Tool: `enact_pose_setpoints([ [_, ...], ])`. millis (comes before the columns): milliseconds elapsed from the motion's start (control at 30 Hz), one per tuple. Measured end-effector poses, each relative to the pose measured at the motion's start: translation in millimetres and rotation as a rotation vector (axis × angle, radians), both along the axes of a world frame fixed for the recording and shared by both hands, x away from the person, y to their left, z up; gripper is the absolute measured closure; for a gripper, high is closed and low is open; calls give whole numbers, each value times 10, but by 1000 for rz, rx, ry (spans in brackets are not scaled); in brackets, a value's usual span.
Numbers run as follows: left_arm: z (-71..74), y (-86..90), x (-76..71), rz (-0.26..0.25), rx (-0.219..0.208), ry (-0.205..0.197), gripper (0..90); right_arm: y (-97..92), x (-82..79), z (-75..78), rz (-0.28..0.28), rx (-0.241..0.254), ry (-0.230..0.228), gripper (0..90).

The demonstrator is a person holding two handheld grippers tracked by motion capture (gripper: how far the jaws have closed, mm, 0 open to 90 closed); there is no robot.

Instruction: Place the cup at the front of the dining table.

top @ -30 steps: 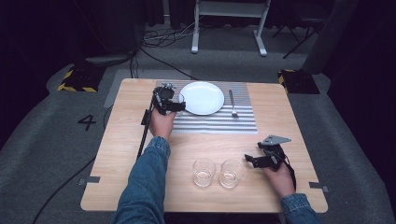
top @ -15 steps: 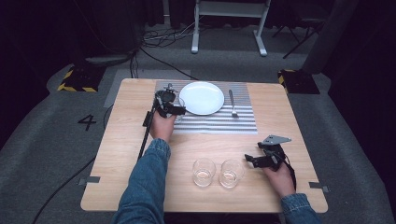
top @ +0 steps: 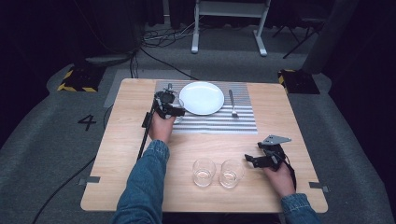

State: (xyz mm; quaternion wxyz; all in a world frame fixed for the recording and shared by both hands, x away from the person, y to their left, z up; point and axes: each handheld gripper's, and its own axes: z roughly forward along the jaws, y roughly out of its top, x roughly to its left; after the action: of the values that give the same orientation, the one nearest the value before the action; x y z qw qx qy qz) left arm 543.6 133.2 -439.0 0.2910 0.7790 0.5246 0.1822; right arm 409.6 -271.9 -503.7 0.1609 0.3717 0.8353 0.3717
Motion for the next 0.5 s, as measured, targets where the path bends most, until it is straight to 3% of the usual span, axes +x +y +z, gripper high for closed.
enact_pose_setpoints([
  [133, 53, -6, -44, 9, -8, -3, 168, 10, -4, 0, -9, 10, 4, 156],
  [233, 116, 9, -96, 19, -17, -32, 167, -3, 1, -1, 4, -11, -7, 156],
  [500, 328, 51, -300, -9, -36, -78, 183, 9, -5, -3, 0, -8, -5, 157],
])
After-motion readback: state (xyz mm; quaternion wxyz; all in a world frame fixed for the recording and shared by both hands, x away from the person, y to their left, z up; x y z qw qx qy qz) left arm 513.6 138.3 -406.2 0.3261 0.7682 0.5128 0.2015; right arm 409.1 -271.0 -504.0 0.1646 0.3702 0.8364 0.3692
